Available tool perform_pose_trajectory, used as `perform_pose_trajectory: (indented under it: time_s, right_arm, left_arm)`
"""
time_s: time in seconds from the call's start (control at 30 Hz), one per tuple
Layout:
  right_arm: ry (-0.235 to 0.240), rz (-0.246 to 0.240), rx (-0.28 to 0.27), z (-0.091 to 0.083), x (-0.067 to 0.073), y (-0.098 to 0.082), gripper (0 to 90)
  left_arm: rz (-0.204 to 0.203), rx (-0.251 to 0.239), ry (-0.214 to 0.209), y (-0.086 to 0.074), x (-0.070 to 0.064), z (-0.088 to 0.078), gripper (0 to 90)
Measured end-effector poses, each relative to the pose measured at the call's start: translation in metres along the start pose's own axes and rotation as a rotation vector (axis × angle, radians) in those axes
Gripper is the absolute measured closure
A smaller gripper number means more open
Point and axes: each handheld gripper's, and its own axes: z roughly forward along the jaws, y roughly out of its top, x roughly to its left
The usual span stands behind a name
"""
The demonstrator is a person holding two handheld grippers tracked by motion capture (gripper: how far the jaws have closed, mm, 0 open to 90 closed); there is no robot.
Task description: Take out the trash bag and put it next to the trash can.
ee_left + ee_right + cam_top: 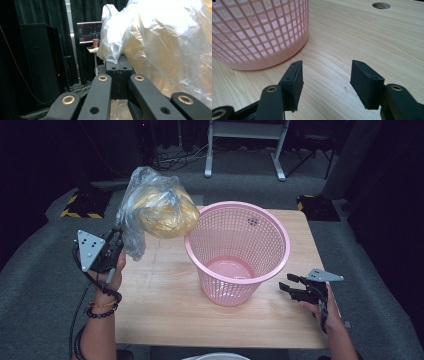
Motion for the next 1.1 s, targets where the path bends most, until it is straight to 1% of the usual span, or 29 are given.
perform_pose_trajectory:
  time_s: [0.1,0.17,0.23,0.3,0.33,0.37,0.43,0.53,0.63,0.67,0.7,0.73,0.77,0.8,0.83,0.93,1.07,1.1]
  right_arm:
    - [0.002,-0.002,0.001,0.0,0.0,0.0,43.0]
    - [0.0,-0.003,0.005,0.0,0.001,0.0,41.8]
    - [0.001,-0.004,0.005,0.0,0.001,0.0,41.1]
    - [-0.003,-0.007,0.009,0.0,0.002,-0.001,37.5]
    - [-0.003,-0.007,0.009,0.0,0.002,-0.001,37.5]
    - [-0.006,-0.008,0.007,0.001,0.002,-0.001,35.6]
    - [-0.015,-0.012,0.011,0.002,0.003,-0.001,31.7]
    - [-0.023,-0.016,0.017,0.002,0.004,-0.001,28.5]
    - [-0.026,-0.019,0.019,0.003,0.004,-0.001,26.3]
    - [-0.027,-0.018,0.022,0.003,0.005,-0.001,25.7]
    - [-0.027,-0.018,0.022,0.003,0.005,-0.001,25.7]
    - [-0.025,-0.023,0.026,0.004,0.005,-0.002,24.2]
    - [-0.025,-0.023,0.026,0.004,0.005,-0.002,24.2]
    - [-0.025,-0.024,0.028,0.004,0.006,-0.002,24.2]
    - [-0.025,-0.024,0.028,0.004,0.006,-0.002,24.2]
    - [-0.025,-0.021,0.025,0.004,0.006,-0.002,24.2]
    - [-0.029,-0.021,0.027,0.004,0.006,-0.002,24.3]
    - [-0.03,-0.021,0.029,0.004,0.006,-0.002,24.3]
  left_arm:
    - [0.001,0.003,0.003,-0.001,0.0,0.001,90.0]
    - [0.009,0.015,0.022,-0.002,0.001,0.001,90.0]
    - [0.001,0.021,0.025,-0.004,0.002,0.002,90.0]
    - [-0.007,0.03,0.03,-0.007,0.004,0.003,90.0]
    - [-0.007,0.03,0.03,-0.007,0.004,0.003,90.0]
    - [-0.002,0.038,0.04,-0.008,0.005,0.004,90.0]
    - [-0.015,0.042,0.033,-0.011,0.007,0.004,90.0]
    - [-0.015,0.047,0.03,-0.012,0.006,0.005,90.0]
    - [-0.007,0.056,0.031,-0.014,0.005,0.007,90.0]
    - [-0.008,0.062,0.043,-0.015,0.006,0.008,90.0]
    - [-0.008,0.062,0.043,-0.015,0.006,0.008,90.0]
    - [-0.012,0.074,0.056,-0.017,0.008,0.01,90.0]
    - [-0.012,0.074,0.056,-0.017,0.008,0.01,90.0]
    - [0.003,0.088,0.071,-0.019,0.008,0.011,90.0]
    - [0.013,0.096,0.076,-0.02,0.008,0.012,90.0]
    - [0.01,0.125,0.076,-0.028,0.008,0.017,90.0]
    - [-0.002,0.146,0.055,-0.037,0.007,0.021,90.0]
    - [0.005,0.154,0.052,-0.039,0.005,0.023,90.0]
